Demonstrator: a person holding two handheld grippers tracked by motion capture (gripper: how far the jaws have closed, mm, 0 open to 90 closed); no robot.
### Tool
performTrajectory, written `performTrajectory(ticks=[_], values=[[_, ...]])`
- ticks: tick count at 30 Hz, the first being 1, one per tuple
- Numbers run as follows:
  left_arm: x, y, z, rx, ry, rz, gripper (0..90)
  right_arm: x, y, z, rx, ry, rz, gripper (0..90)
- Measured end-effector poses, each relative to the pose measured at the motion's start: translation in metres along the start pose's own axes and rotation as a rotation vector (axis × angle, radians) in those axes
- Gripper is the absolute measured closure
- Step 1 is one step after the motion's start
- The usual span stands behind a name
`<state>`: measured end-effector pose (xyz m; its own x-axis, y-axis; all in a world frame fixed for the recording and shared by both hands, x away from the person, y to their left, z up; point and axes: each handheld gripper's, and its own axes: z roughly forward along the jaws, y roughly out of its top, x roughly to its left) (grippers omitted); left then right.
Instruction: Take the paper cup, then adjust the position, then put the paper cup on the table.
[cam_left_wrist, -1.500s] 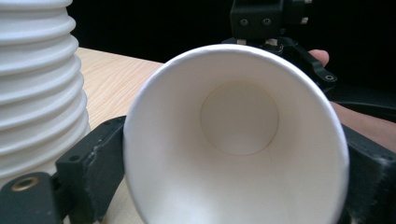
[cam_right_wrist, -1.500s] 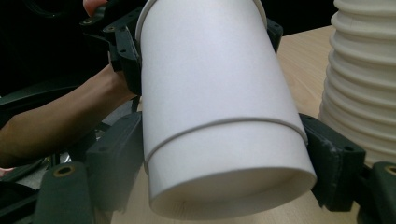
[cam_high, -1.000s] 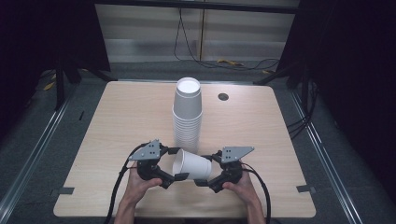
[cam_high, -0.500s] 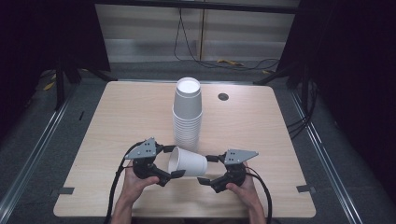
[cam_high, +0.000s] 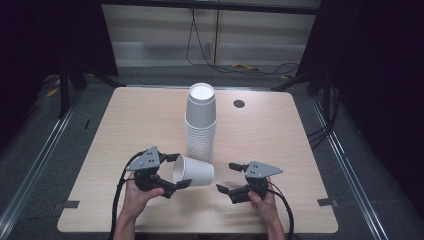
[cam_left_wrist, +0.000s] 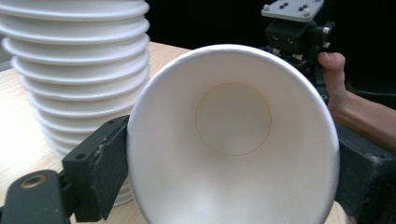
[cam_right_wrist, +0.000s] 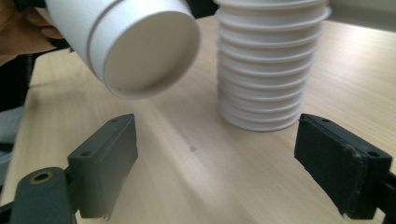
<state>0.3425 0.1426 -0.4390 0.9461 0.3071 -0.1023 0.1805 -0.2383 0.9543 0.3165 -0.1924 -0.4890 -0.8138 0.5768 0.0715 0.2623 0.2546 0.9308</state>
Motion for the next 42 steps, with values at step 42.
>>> performTrajectory(ticks=[42], values=[[0.039, 0.027, -0.056, 0.2, 0.275, -0.028, 11.3, -0.003, -0.023, -0.018, -0.306, -0.403, 0.009, 13.4]])
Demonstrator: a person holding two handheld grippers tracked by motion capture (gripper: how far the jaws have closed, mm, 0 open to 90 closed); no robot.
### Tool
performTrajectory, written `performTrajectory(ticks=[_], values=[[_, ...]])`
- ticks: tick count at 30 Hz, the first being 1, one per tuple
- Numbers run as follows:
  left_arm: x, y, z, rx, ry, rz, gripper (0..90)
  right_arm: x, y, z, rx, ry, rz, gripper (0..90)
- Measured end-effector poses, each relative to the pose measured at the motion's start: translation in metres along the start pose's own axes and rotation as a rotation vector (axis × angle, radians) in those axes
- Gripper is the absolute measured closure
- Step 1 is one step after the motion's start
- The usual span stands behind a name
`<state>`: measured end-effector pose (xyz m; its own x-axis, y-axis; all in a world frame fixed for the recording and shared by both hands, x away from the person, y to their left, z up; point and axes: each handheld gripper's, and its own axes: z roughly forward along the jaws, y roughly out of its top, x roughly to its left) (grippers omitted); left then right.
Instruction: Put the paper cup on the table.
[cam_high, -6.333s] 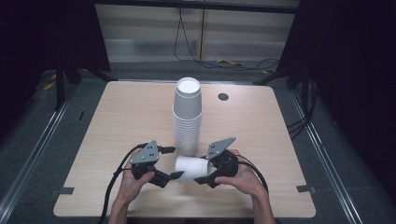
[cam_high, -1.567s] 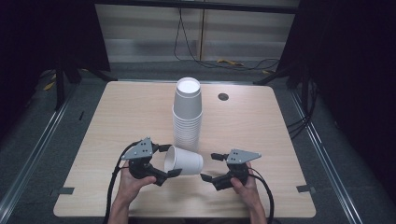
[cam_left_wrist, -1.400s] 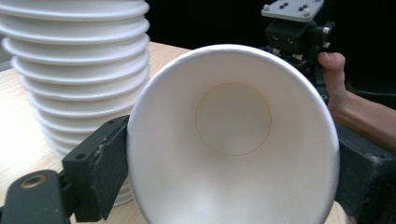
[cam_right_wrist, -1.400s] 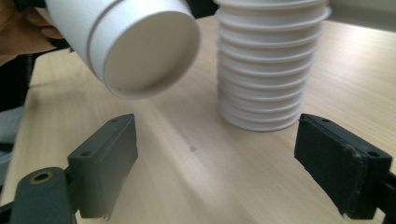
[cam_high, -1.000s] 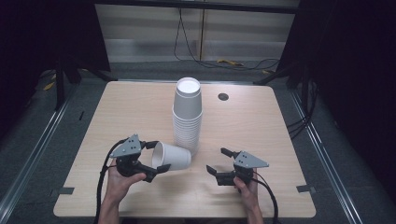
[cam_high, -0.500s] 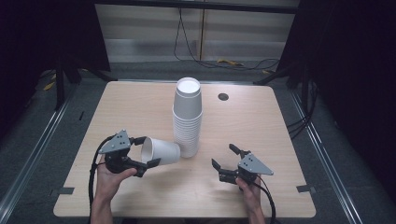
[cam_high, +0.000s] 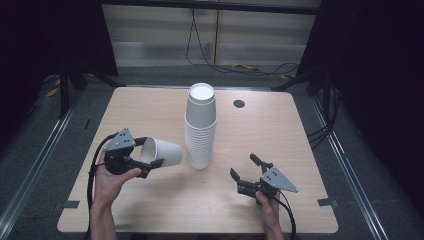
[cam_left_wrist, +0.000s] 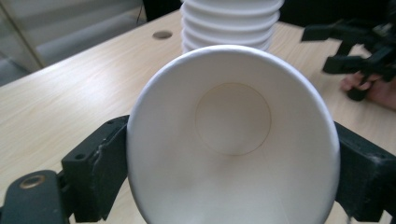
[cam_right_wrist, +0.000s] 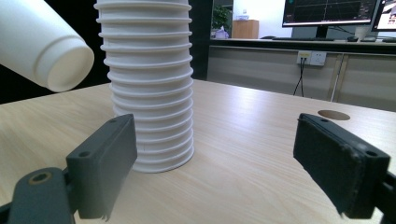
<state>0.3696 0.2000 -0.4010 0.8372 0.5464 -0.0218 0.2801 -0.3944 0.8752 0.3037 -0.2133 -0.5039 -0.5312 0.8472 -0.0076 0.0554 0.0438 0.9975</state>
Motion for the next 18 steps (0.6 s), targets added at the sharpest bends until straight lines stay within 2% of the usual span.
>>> performTrajectory(ticks=[2, 5, 9, 11, 14, 18], values=[[0.004, 0.002, 0.001, 0.017, 0.005, 0.002, 11.3, -0.001, 0.0, -0.001, -0.009, 0.0, 0.011, 13.3], [0.01, 0.003, 0.004, 0.059, 0.041, 0.005, 11.3, 0.0, -0.001, -0.002, -0.02, -0.003, 0.01, 13.4], [0.016, 0.006, 0.006, 0.092, 0.052, 0.002, 11.3, 0.0, -0.001, -0.002, -0.024, -0.002, 0.005, 13.9], [0.02, 0.011, 0.008, 0.126, 0.047, 0.02, 11.3, 0.0, -0.001, -0.003, -0.026, -0.005, 0.008, 14.0], [0.026, 0.015, 0.012, 0.187, 0.07, 0.03, 11.2, 0.0, -0.001, -0.003, -0.026, -0.006, 0.007, 14.3], [0.034, 0.017, 0.012, 0.207, 0.079, 0.022, 11.2, 0.0, -0.001, -0.002, -0.022, -0.012, 0.011, 14.9]])
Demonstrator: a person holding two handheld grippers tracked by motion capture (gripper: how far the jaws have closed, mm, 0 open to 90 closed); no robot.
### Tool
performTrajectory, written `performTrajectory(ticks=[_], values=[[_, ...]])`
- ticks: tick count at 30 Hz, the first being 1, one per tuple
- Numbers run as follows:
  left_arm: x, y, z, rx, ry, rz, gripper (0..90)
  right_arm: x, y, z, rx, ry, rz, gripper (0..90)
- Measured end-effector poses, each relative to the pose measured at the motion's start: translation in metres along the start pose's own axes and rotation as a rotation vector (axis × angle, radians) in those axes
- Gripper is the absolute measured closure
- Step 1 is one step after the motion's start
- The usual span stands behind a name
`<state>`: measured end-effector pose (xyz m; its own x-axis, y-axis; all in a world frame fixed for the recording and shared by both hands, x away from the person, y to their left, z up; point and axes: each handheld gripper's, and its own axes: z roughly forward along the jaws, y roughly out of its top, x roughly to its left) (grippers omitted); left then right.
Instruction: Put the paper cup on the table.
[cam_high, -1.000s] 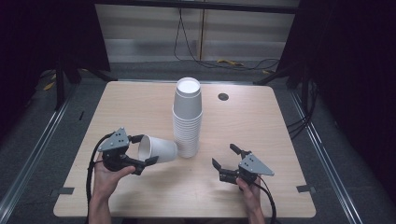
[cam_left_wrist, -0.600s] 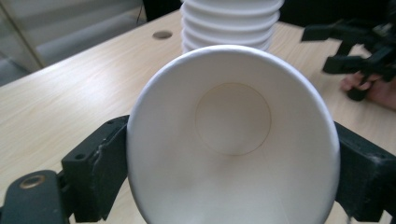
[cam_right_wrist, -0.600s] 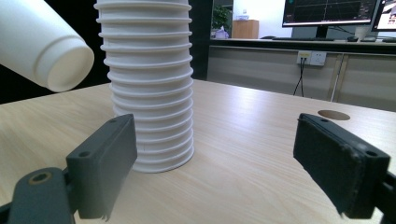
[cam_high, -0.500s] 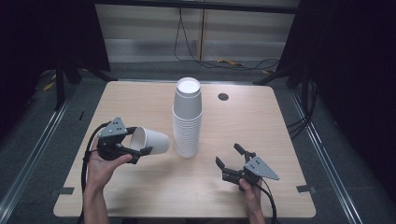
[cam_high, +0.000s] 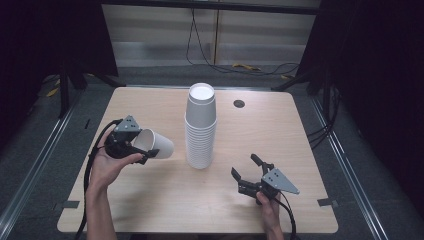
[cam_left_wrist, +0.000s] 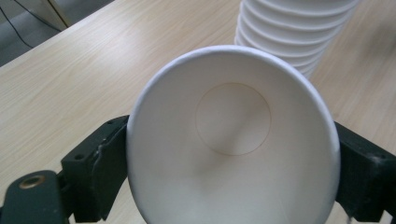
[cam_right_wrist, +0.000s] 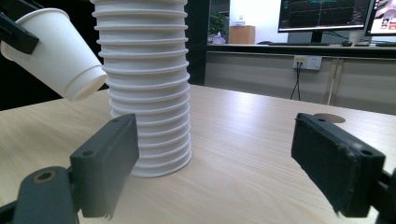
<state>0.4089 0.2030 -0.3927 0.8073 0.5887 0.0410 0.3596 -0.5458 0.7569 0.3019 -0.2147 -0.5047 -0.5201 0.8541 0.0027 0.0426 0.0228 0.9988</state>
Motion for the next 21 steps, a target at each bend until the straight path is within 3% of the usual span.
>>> performTrajectory(ticks=[5, 11, 15, 21], values=[[0.008, 0.007, 0.001, 0.052, 0.007, 0.008, 11.1, 0.0, 0.0, 0.0, -0.002, 0.0, -0.003, 14.9], [0.019, 0.017, 0.013, 0.168, 0.037, 0.033, 11.1, 0.0, 0.0, 0.0, -0.002, 0.003, -0.003, 14.9], [0.023, 0.022, 0.018, 0.194, 0.046, 0.028, 10.9, 0.0, 0.0, 0.0, -0.003, 0.006, -0.005, 14.9], [0.024, 0.026, 0.034, 0.312, 0.065, 0.053, 10.3, 0.0, 0.0, -0.001, -0.007, 0.008, -0.006, 14.9]])
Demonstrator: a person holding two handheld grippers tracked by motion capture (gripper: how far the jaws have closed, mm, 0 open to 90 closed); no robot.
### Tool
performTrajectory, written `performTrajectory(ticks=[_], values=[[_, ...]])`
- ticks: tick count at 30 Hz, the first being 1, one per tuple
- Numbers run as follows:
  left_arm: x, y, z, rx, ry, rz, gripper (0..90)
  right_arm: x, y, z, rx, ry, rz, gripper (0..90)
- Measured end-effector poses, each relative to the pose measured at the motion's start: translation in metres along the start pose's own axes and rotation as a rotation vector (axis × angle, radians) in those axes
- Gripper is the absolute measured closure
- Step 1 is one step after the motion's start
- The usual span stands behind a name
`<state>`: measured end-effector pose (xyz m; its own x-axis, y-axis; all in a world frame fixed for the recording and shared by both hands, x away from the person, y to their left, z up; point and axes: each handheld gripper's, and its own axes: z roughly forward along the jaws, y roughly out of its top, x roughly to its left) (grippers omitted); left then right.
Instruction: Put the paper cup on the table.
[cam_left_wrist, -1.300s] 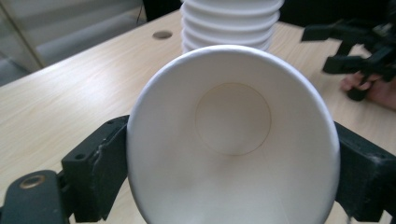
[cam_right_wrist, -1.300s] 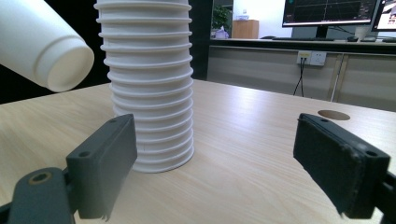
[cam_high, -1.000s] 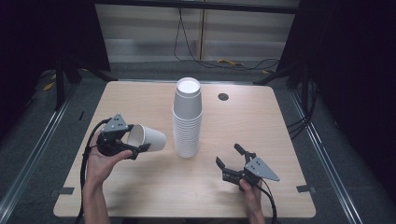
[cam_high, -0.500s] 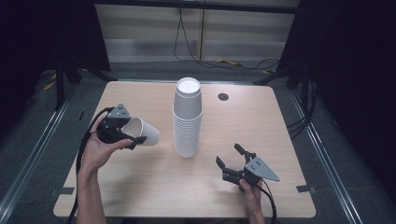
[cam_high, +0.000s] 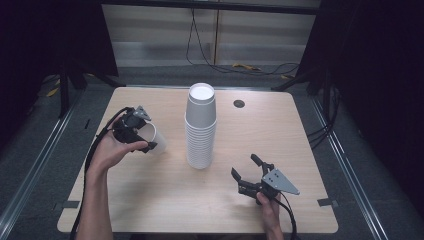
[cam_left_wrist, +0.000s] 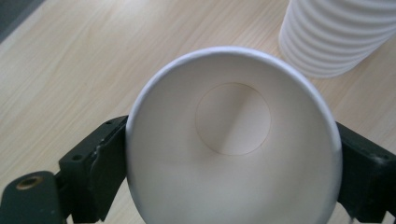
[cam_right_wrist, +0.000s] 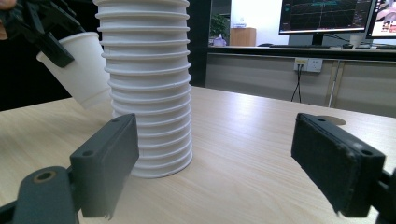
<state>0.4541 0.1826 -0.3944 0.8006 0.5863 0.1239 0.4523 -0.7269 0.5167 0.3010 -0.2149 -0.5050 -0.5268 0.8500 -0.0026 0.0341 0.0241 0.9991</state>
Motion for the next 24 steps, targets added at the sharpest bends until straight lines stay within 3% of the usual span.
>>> performTrajectory(ticks=[3, 13, 16, 18, 19, 24], values=[[0.002, 0.001, 0.007, 0.042, -0.011, 0.014, 10.2, 0.0, 0.0, 0.0, 0.001, 0.001, 0.001, 14.9], [-0.001, 0.006, 0.027, 0.104, -0.033, 0.031, 9.2, 0.0, 0.0, 0.0, 0.002, 0.001, 0.002, 14.9], [-0.003, 0.009, 0.031, 0.104, -0.02, 0.018, 8.3, 0.0, 0.0, 0.0, 0.002, -0.004, 0.003, 14.9], [-0.006, 0.013, 0.033, 0.119, -0.007, 0.046, 8.2, 0.0, 0.0, 0.0, 0.002, -0.003, 0.003, 15.0], [-0.007, 0.014, 0.033, 0.125, -0.003, 0.039, 8.0, 0.0, 0.0, 0.0, 0.002, -0.004, 0.003, 15.0], [-0.009, 0.015, 0.041, 0.11, 0.026, 0.032, 6.3, 0.0, 0.0, 0.0, 0.003, -0.003, 0.002, 15.0]])
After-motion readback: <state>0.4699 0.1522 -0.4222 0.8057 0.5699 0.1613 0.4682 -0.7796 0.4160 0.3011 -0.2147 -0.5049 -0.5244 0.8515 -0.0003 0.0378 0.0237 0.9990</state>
